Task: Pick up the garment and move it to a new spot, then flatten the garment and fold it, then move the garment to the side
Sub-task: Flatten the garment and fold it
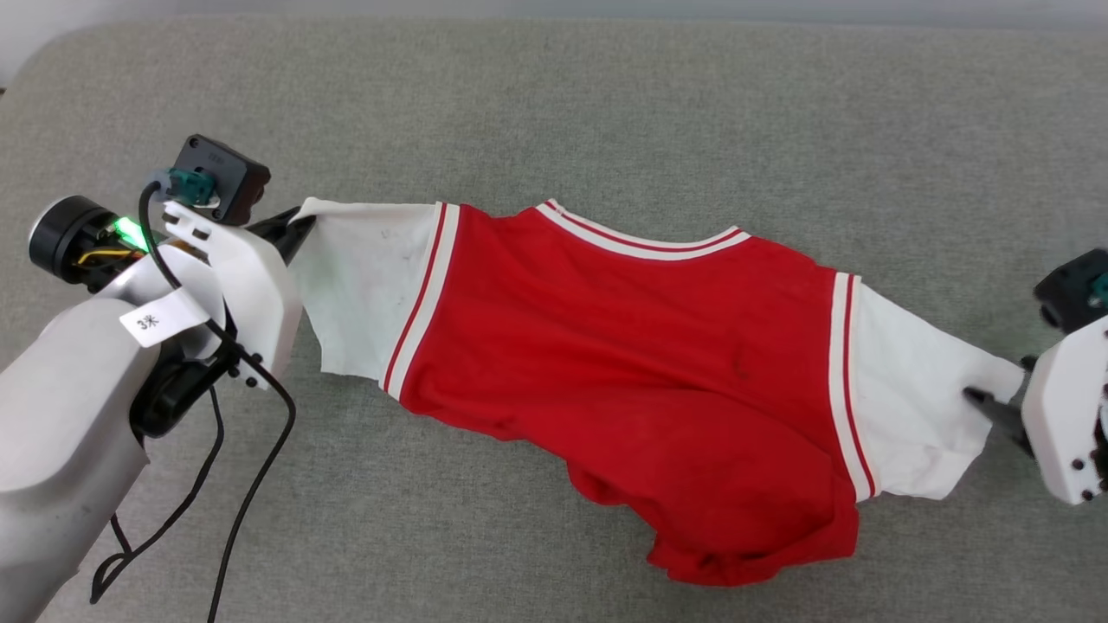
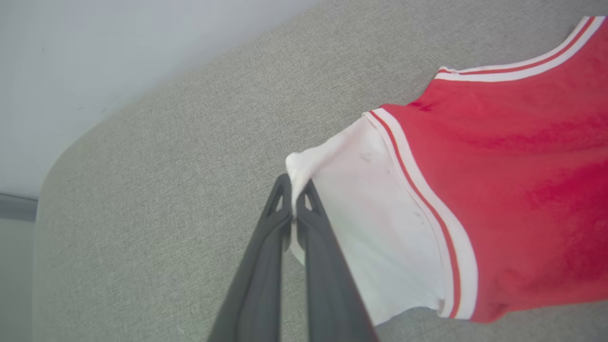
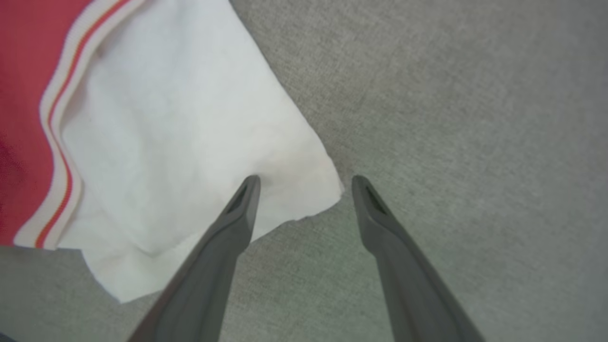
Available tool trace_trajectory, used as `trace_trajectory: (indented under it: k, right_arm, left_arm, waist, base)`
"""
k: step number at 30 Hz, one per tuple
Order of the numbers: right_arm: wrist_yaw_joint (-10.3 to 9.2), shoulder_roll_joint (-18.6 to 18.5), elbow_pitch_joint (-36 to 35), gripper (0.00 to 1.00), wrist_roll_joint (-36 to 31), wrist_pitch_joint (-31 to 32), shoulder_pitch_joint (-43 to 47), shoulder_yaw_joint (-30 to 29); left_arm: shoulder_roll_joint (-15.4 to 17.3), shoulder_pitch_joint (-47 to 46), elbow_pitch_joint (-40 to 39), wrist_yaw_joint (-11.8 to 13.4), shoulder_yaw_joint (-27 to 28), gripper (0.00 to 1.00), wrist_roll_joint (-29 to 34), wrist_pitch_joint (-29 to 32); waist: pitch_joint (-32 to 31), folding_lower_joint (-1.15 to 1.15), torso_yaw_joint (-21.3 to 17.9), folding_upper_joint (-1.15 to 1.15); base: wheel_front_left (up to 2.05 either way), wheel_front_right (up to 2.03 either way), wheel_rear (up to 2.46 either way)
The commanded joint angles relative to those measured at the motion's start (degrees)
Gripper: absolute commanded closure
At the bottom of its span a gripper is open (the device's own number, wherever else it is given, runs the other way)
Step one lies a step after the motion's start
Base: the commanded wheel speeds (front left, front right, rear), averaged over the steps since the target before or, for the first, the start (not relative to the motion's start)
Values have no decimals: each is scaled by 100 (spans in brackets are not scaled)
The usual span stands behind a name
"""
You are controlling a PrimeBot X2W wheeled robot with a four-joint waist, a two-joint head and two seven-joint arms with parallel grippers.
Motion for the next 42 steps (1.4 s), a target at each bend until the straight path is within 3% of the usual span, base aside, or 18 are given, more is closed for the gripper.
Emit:
trace_trajectory:
  k: [1, 12, 13, 14, 27, 34, 42]
  right_arm:
    - [-6, 91, 108, 0, 37, -57, -71, 92]
    - [-3, 396, 1023, 0, 130, -361, 2, 1102]
    - [4, 403, 1051, 73, 151, -455, -25, 1154]
    - [4, 393, 1070, 100, 161, -577, -76, 1174]
    - [-8, 70, 1028, 100, -72, -2583, -930, 679]
    - [-8, -46, 661, 100, -228, -2979, -1123, 223]
    - [-8, -85, 78, 100, -514, -2989, -1421, -555]
  left_arm:
    - [-36, -82, -16, 14, -5, 100, 36, -40]
    - [-115, -196, 31, -2, -51, 100, 79, -102]
    - [-116, -191, 50, -5, -56, 100, 76, -108]
    - [-119, -178, 74, -11, -62, 100, 70, -122]
    - [38, -108, -100, 102, 49, 100, 218, -670]
    - [207, -302, -652, 341, 252, 100, 474, -1089]
    - [234, -833, -1233, 496, 493, 100, 705, -1341]
  waist:
    - [81, 0, 56, 0]
    - [247, 0, 100, 0]
    - [232, 0, 90, 0]
    - [207, 0, 76, 0]
    - [-587, 0, -172, 0]
    - [-950, 0, -256, 0]
    - [-1119, 0, -307, 0]
  base:
    - [0, 0, 0]
    - [0, 0, 0]
    - [0, 0, 0]
    - [0, 0, 0]
    - [0, 0, 0]
    - [0, 0, 0]
    - [0, 0, 0]
